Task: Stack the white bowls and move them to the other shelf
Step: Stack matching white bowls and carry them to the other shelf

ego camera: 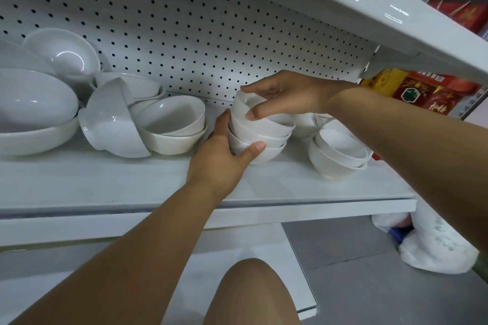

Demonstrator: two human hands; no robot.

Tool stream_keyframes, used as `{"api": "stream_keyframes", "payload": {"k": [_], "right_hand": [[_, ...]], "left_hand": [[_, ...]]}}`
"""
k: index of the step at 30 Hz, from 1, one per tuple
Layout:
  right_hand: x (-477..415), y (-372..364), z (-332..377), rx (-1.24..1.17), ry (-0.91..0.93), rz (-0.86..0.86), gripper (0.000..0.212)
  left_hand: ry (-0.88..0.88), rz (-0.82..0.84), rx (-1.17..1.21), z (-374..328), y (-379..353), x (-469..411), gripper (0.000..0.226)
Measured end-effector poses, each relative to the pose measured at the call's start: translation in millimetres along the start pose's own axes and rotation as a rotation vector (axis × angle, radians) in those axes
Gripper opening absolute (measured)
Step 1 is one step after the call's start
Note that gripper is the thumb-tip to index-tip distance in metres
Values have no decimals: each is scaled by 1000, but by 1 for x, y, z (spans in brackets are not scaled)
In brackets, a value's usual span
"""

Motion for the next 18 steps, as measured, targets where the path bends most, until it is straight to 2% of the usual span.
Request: {"api": "stream_keyframes", "payload": {"k": [7,15,18], "right_hand": [[-3,0,4,86,-20,42,81],[14,1,19,170,2,28,72],[17,1,21,199,-4,32,76]], "left_hand": [[-12,-6,-15,1,1,0,91],[7,-14,-34,1,3,0,95],[12,-15,-34,1,3,1,93]]}}
Point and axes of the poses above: each hand's wrist, its own x-axis away from the middle knuckle, its own y-axis out of the back of the hand, z = x × y, the point moved 9 cm from there along -x, towards the middle knuckle, and after that the axes turned 12 degrees about -y, right-handed, at the moved point
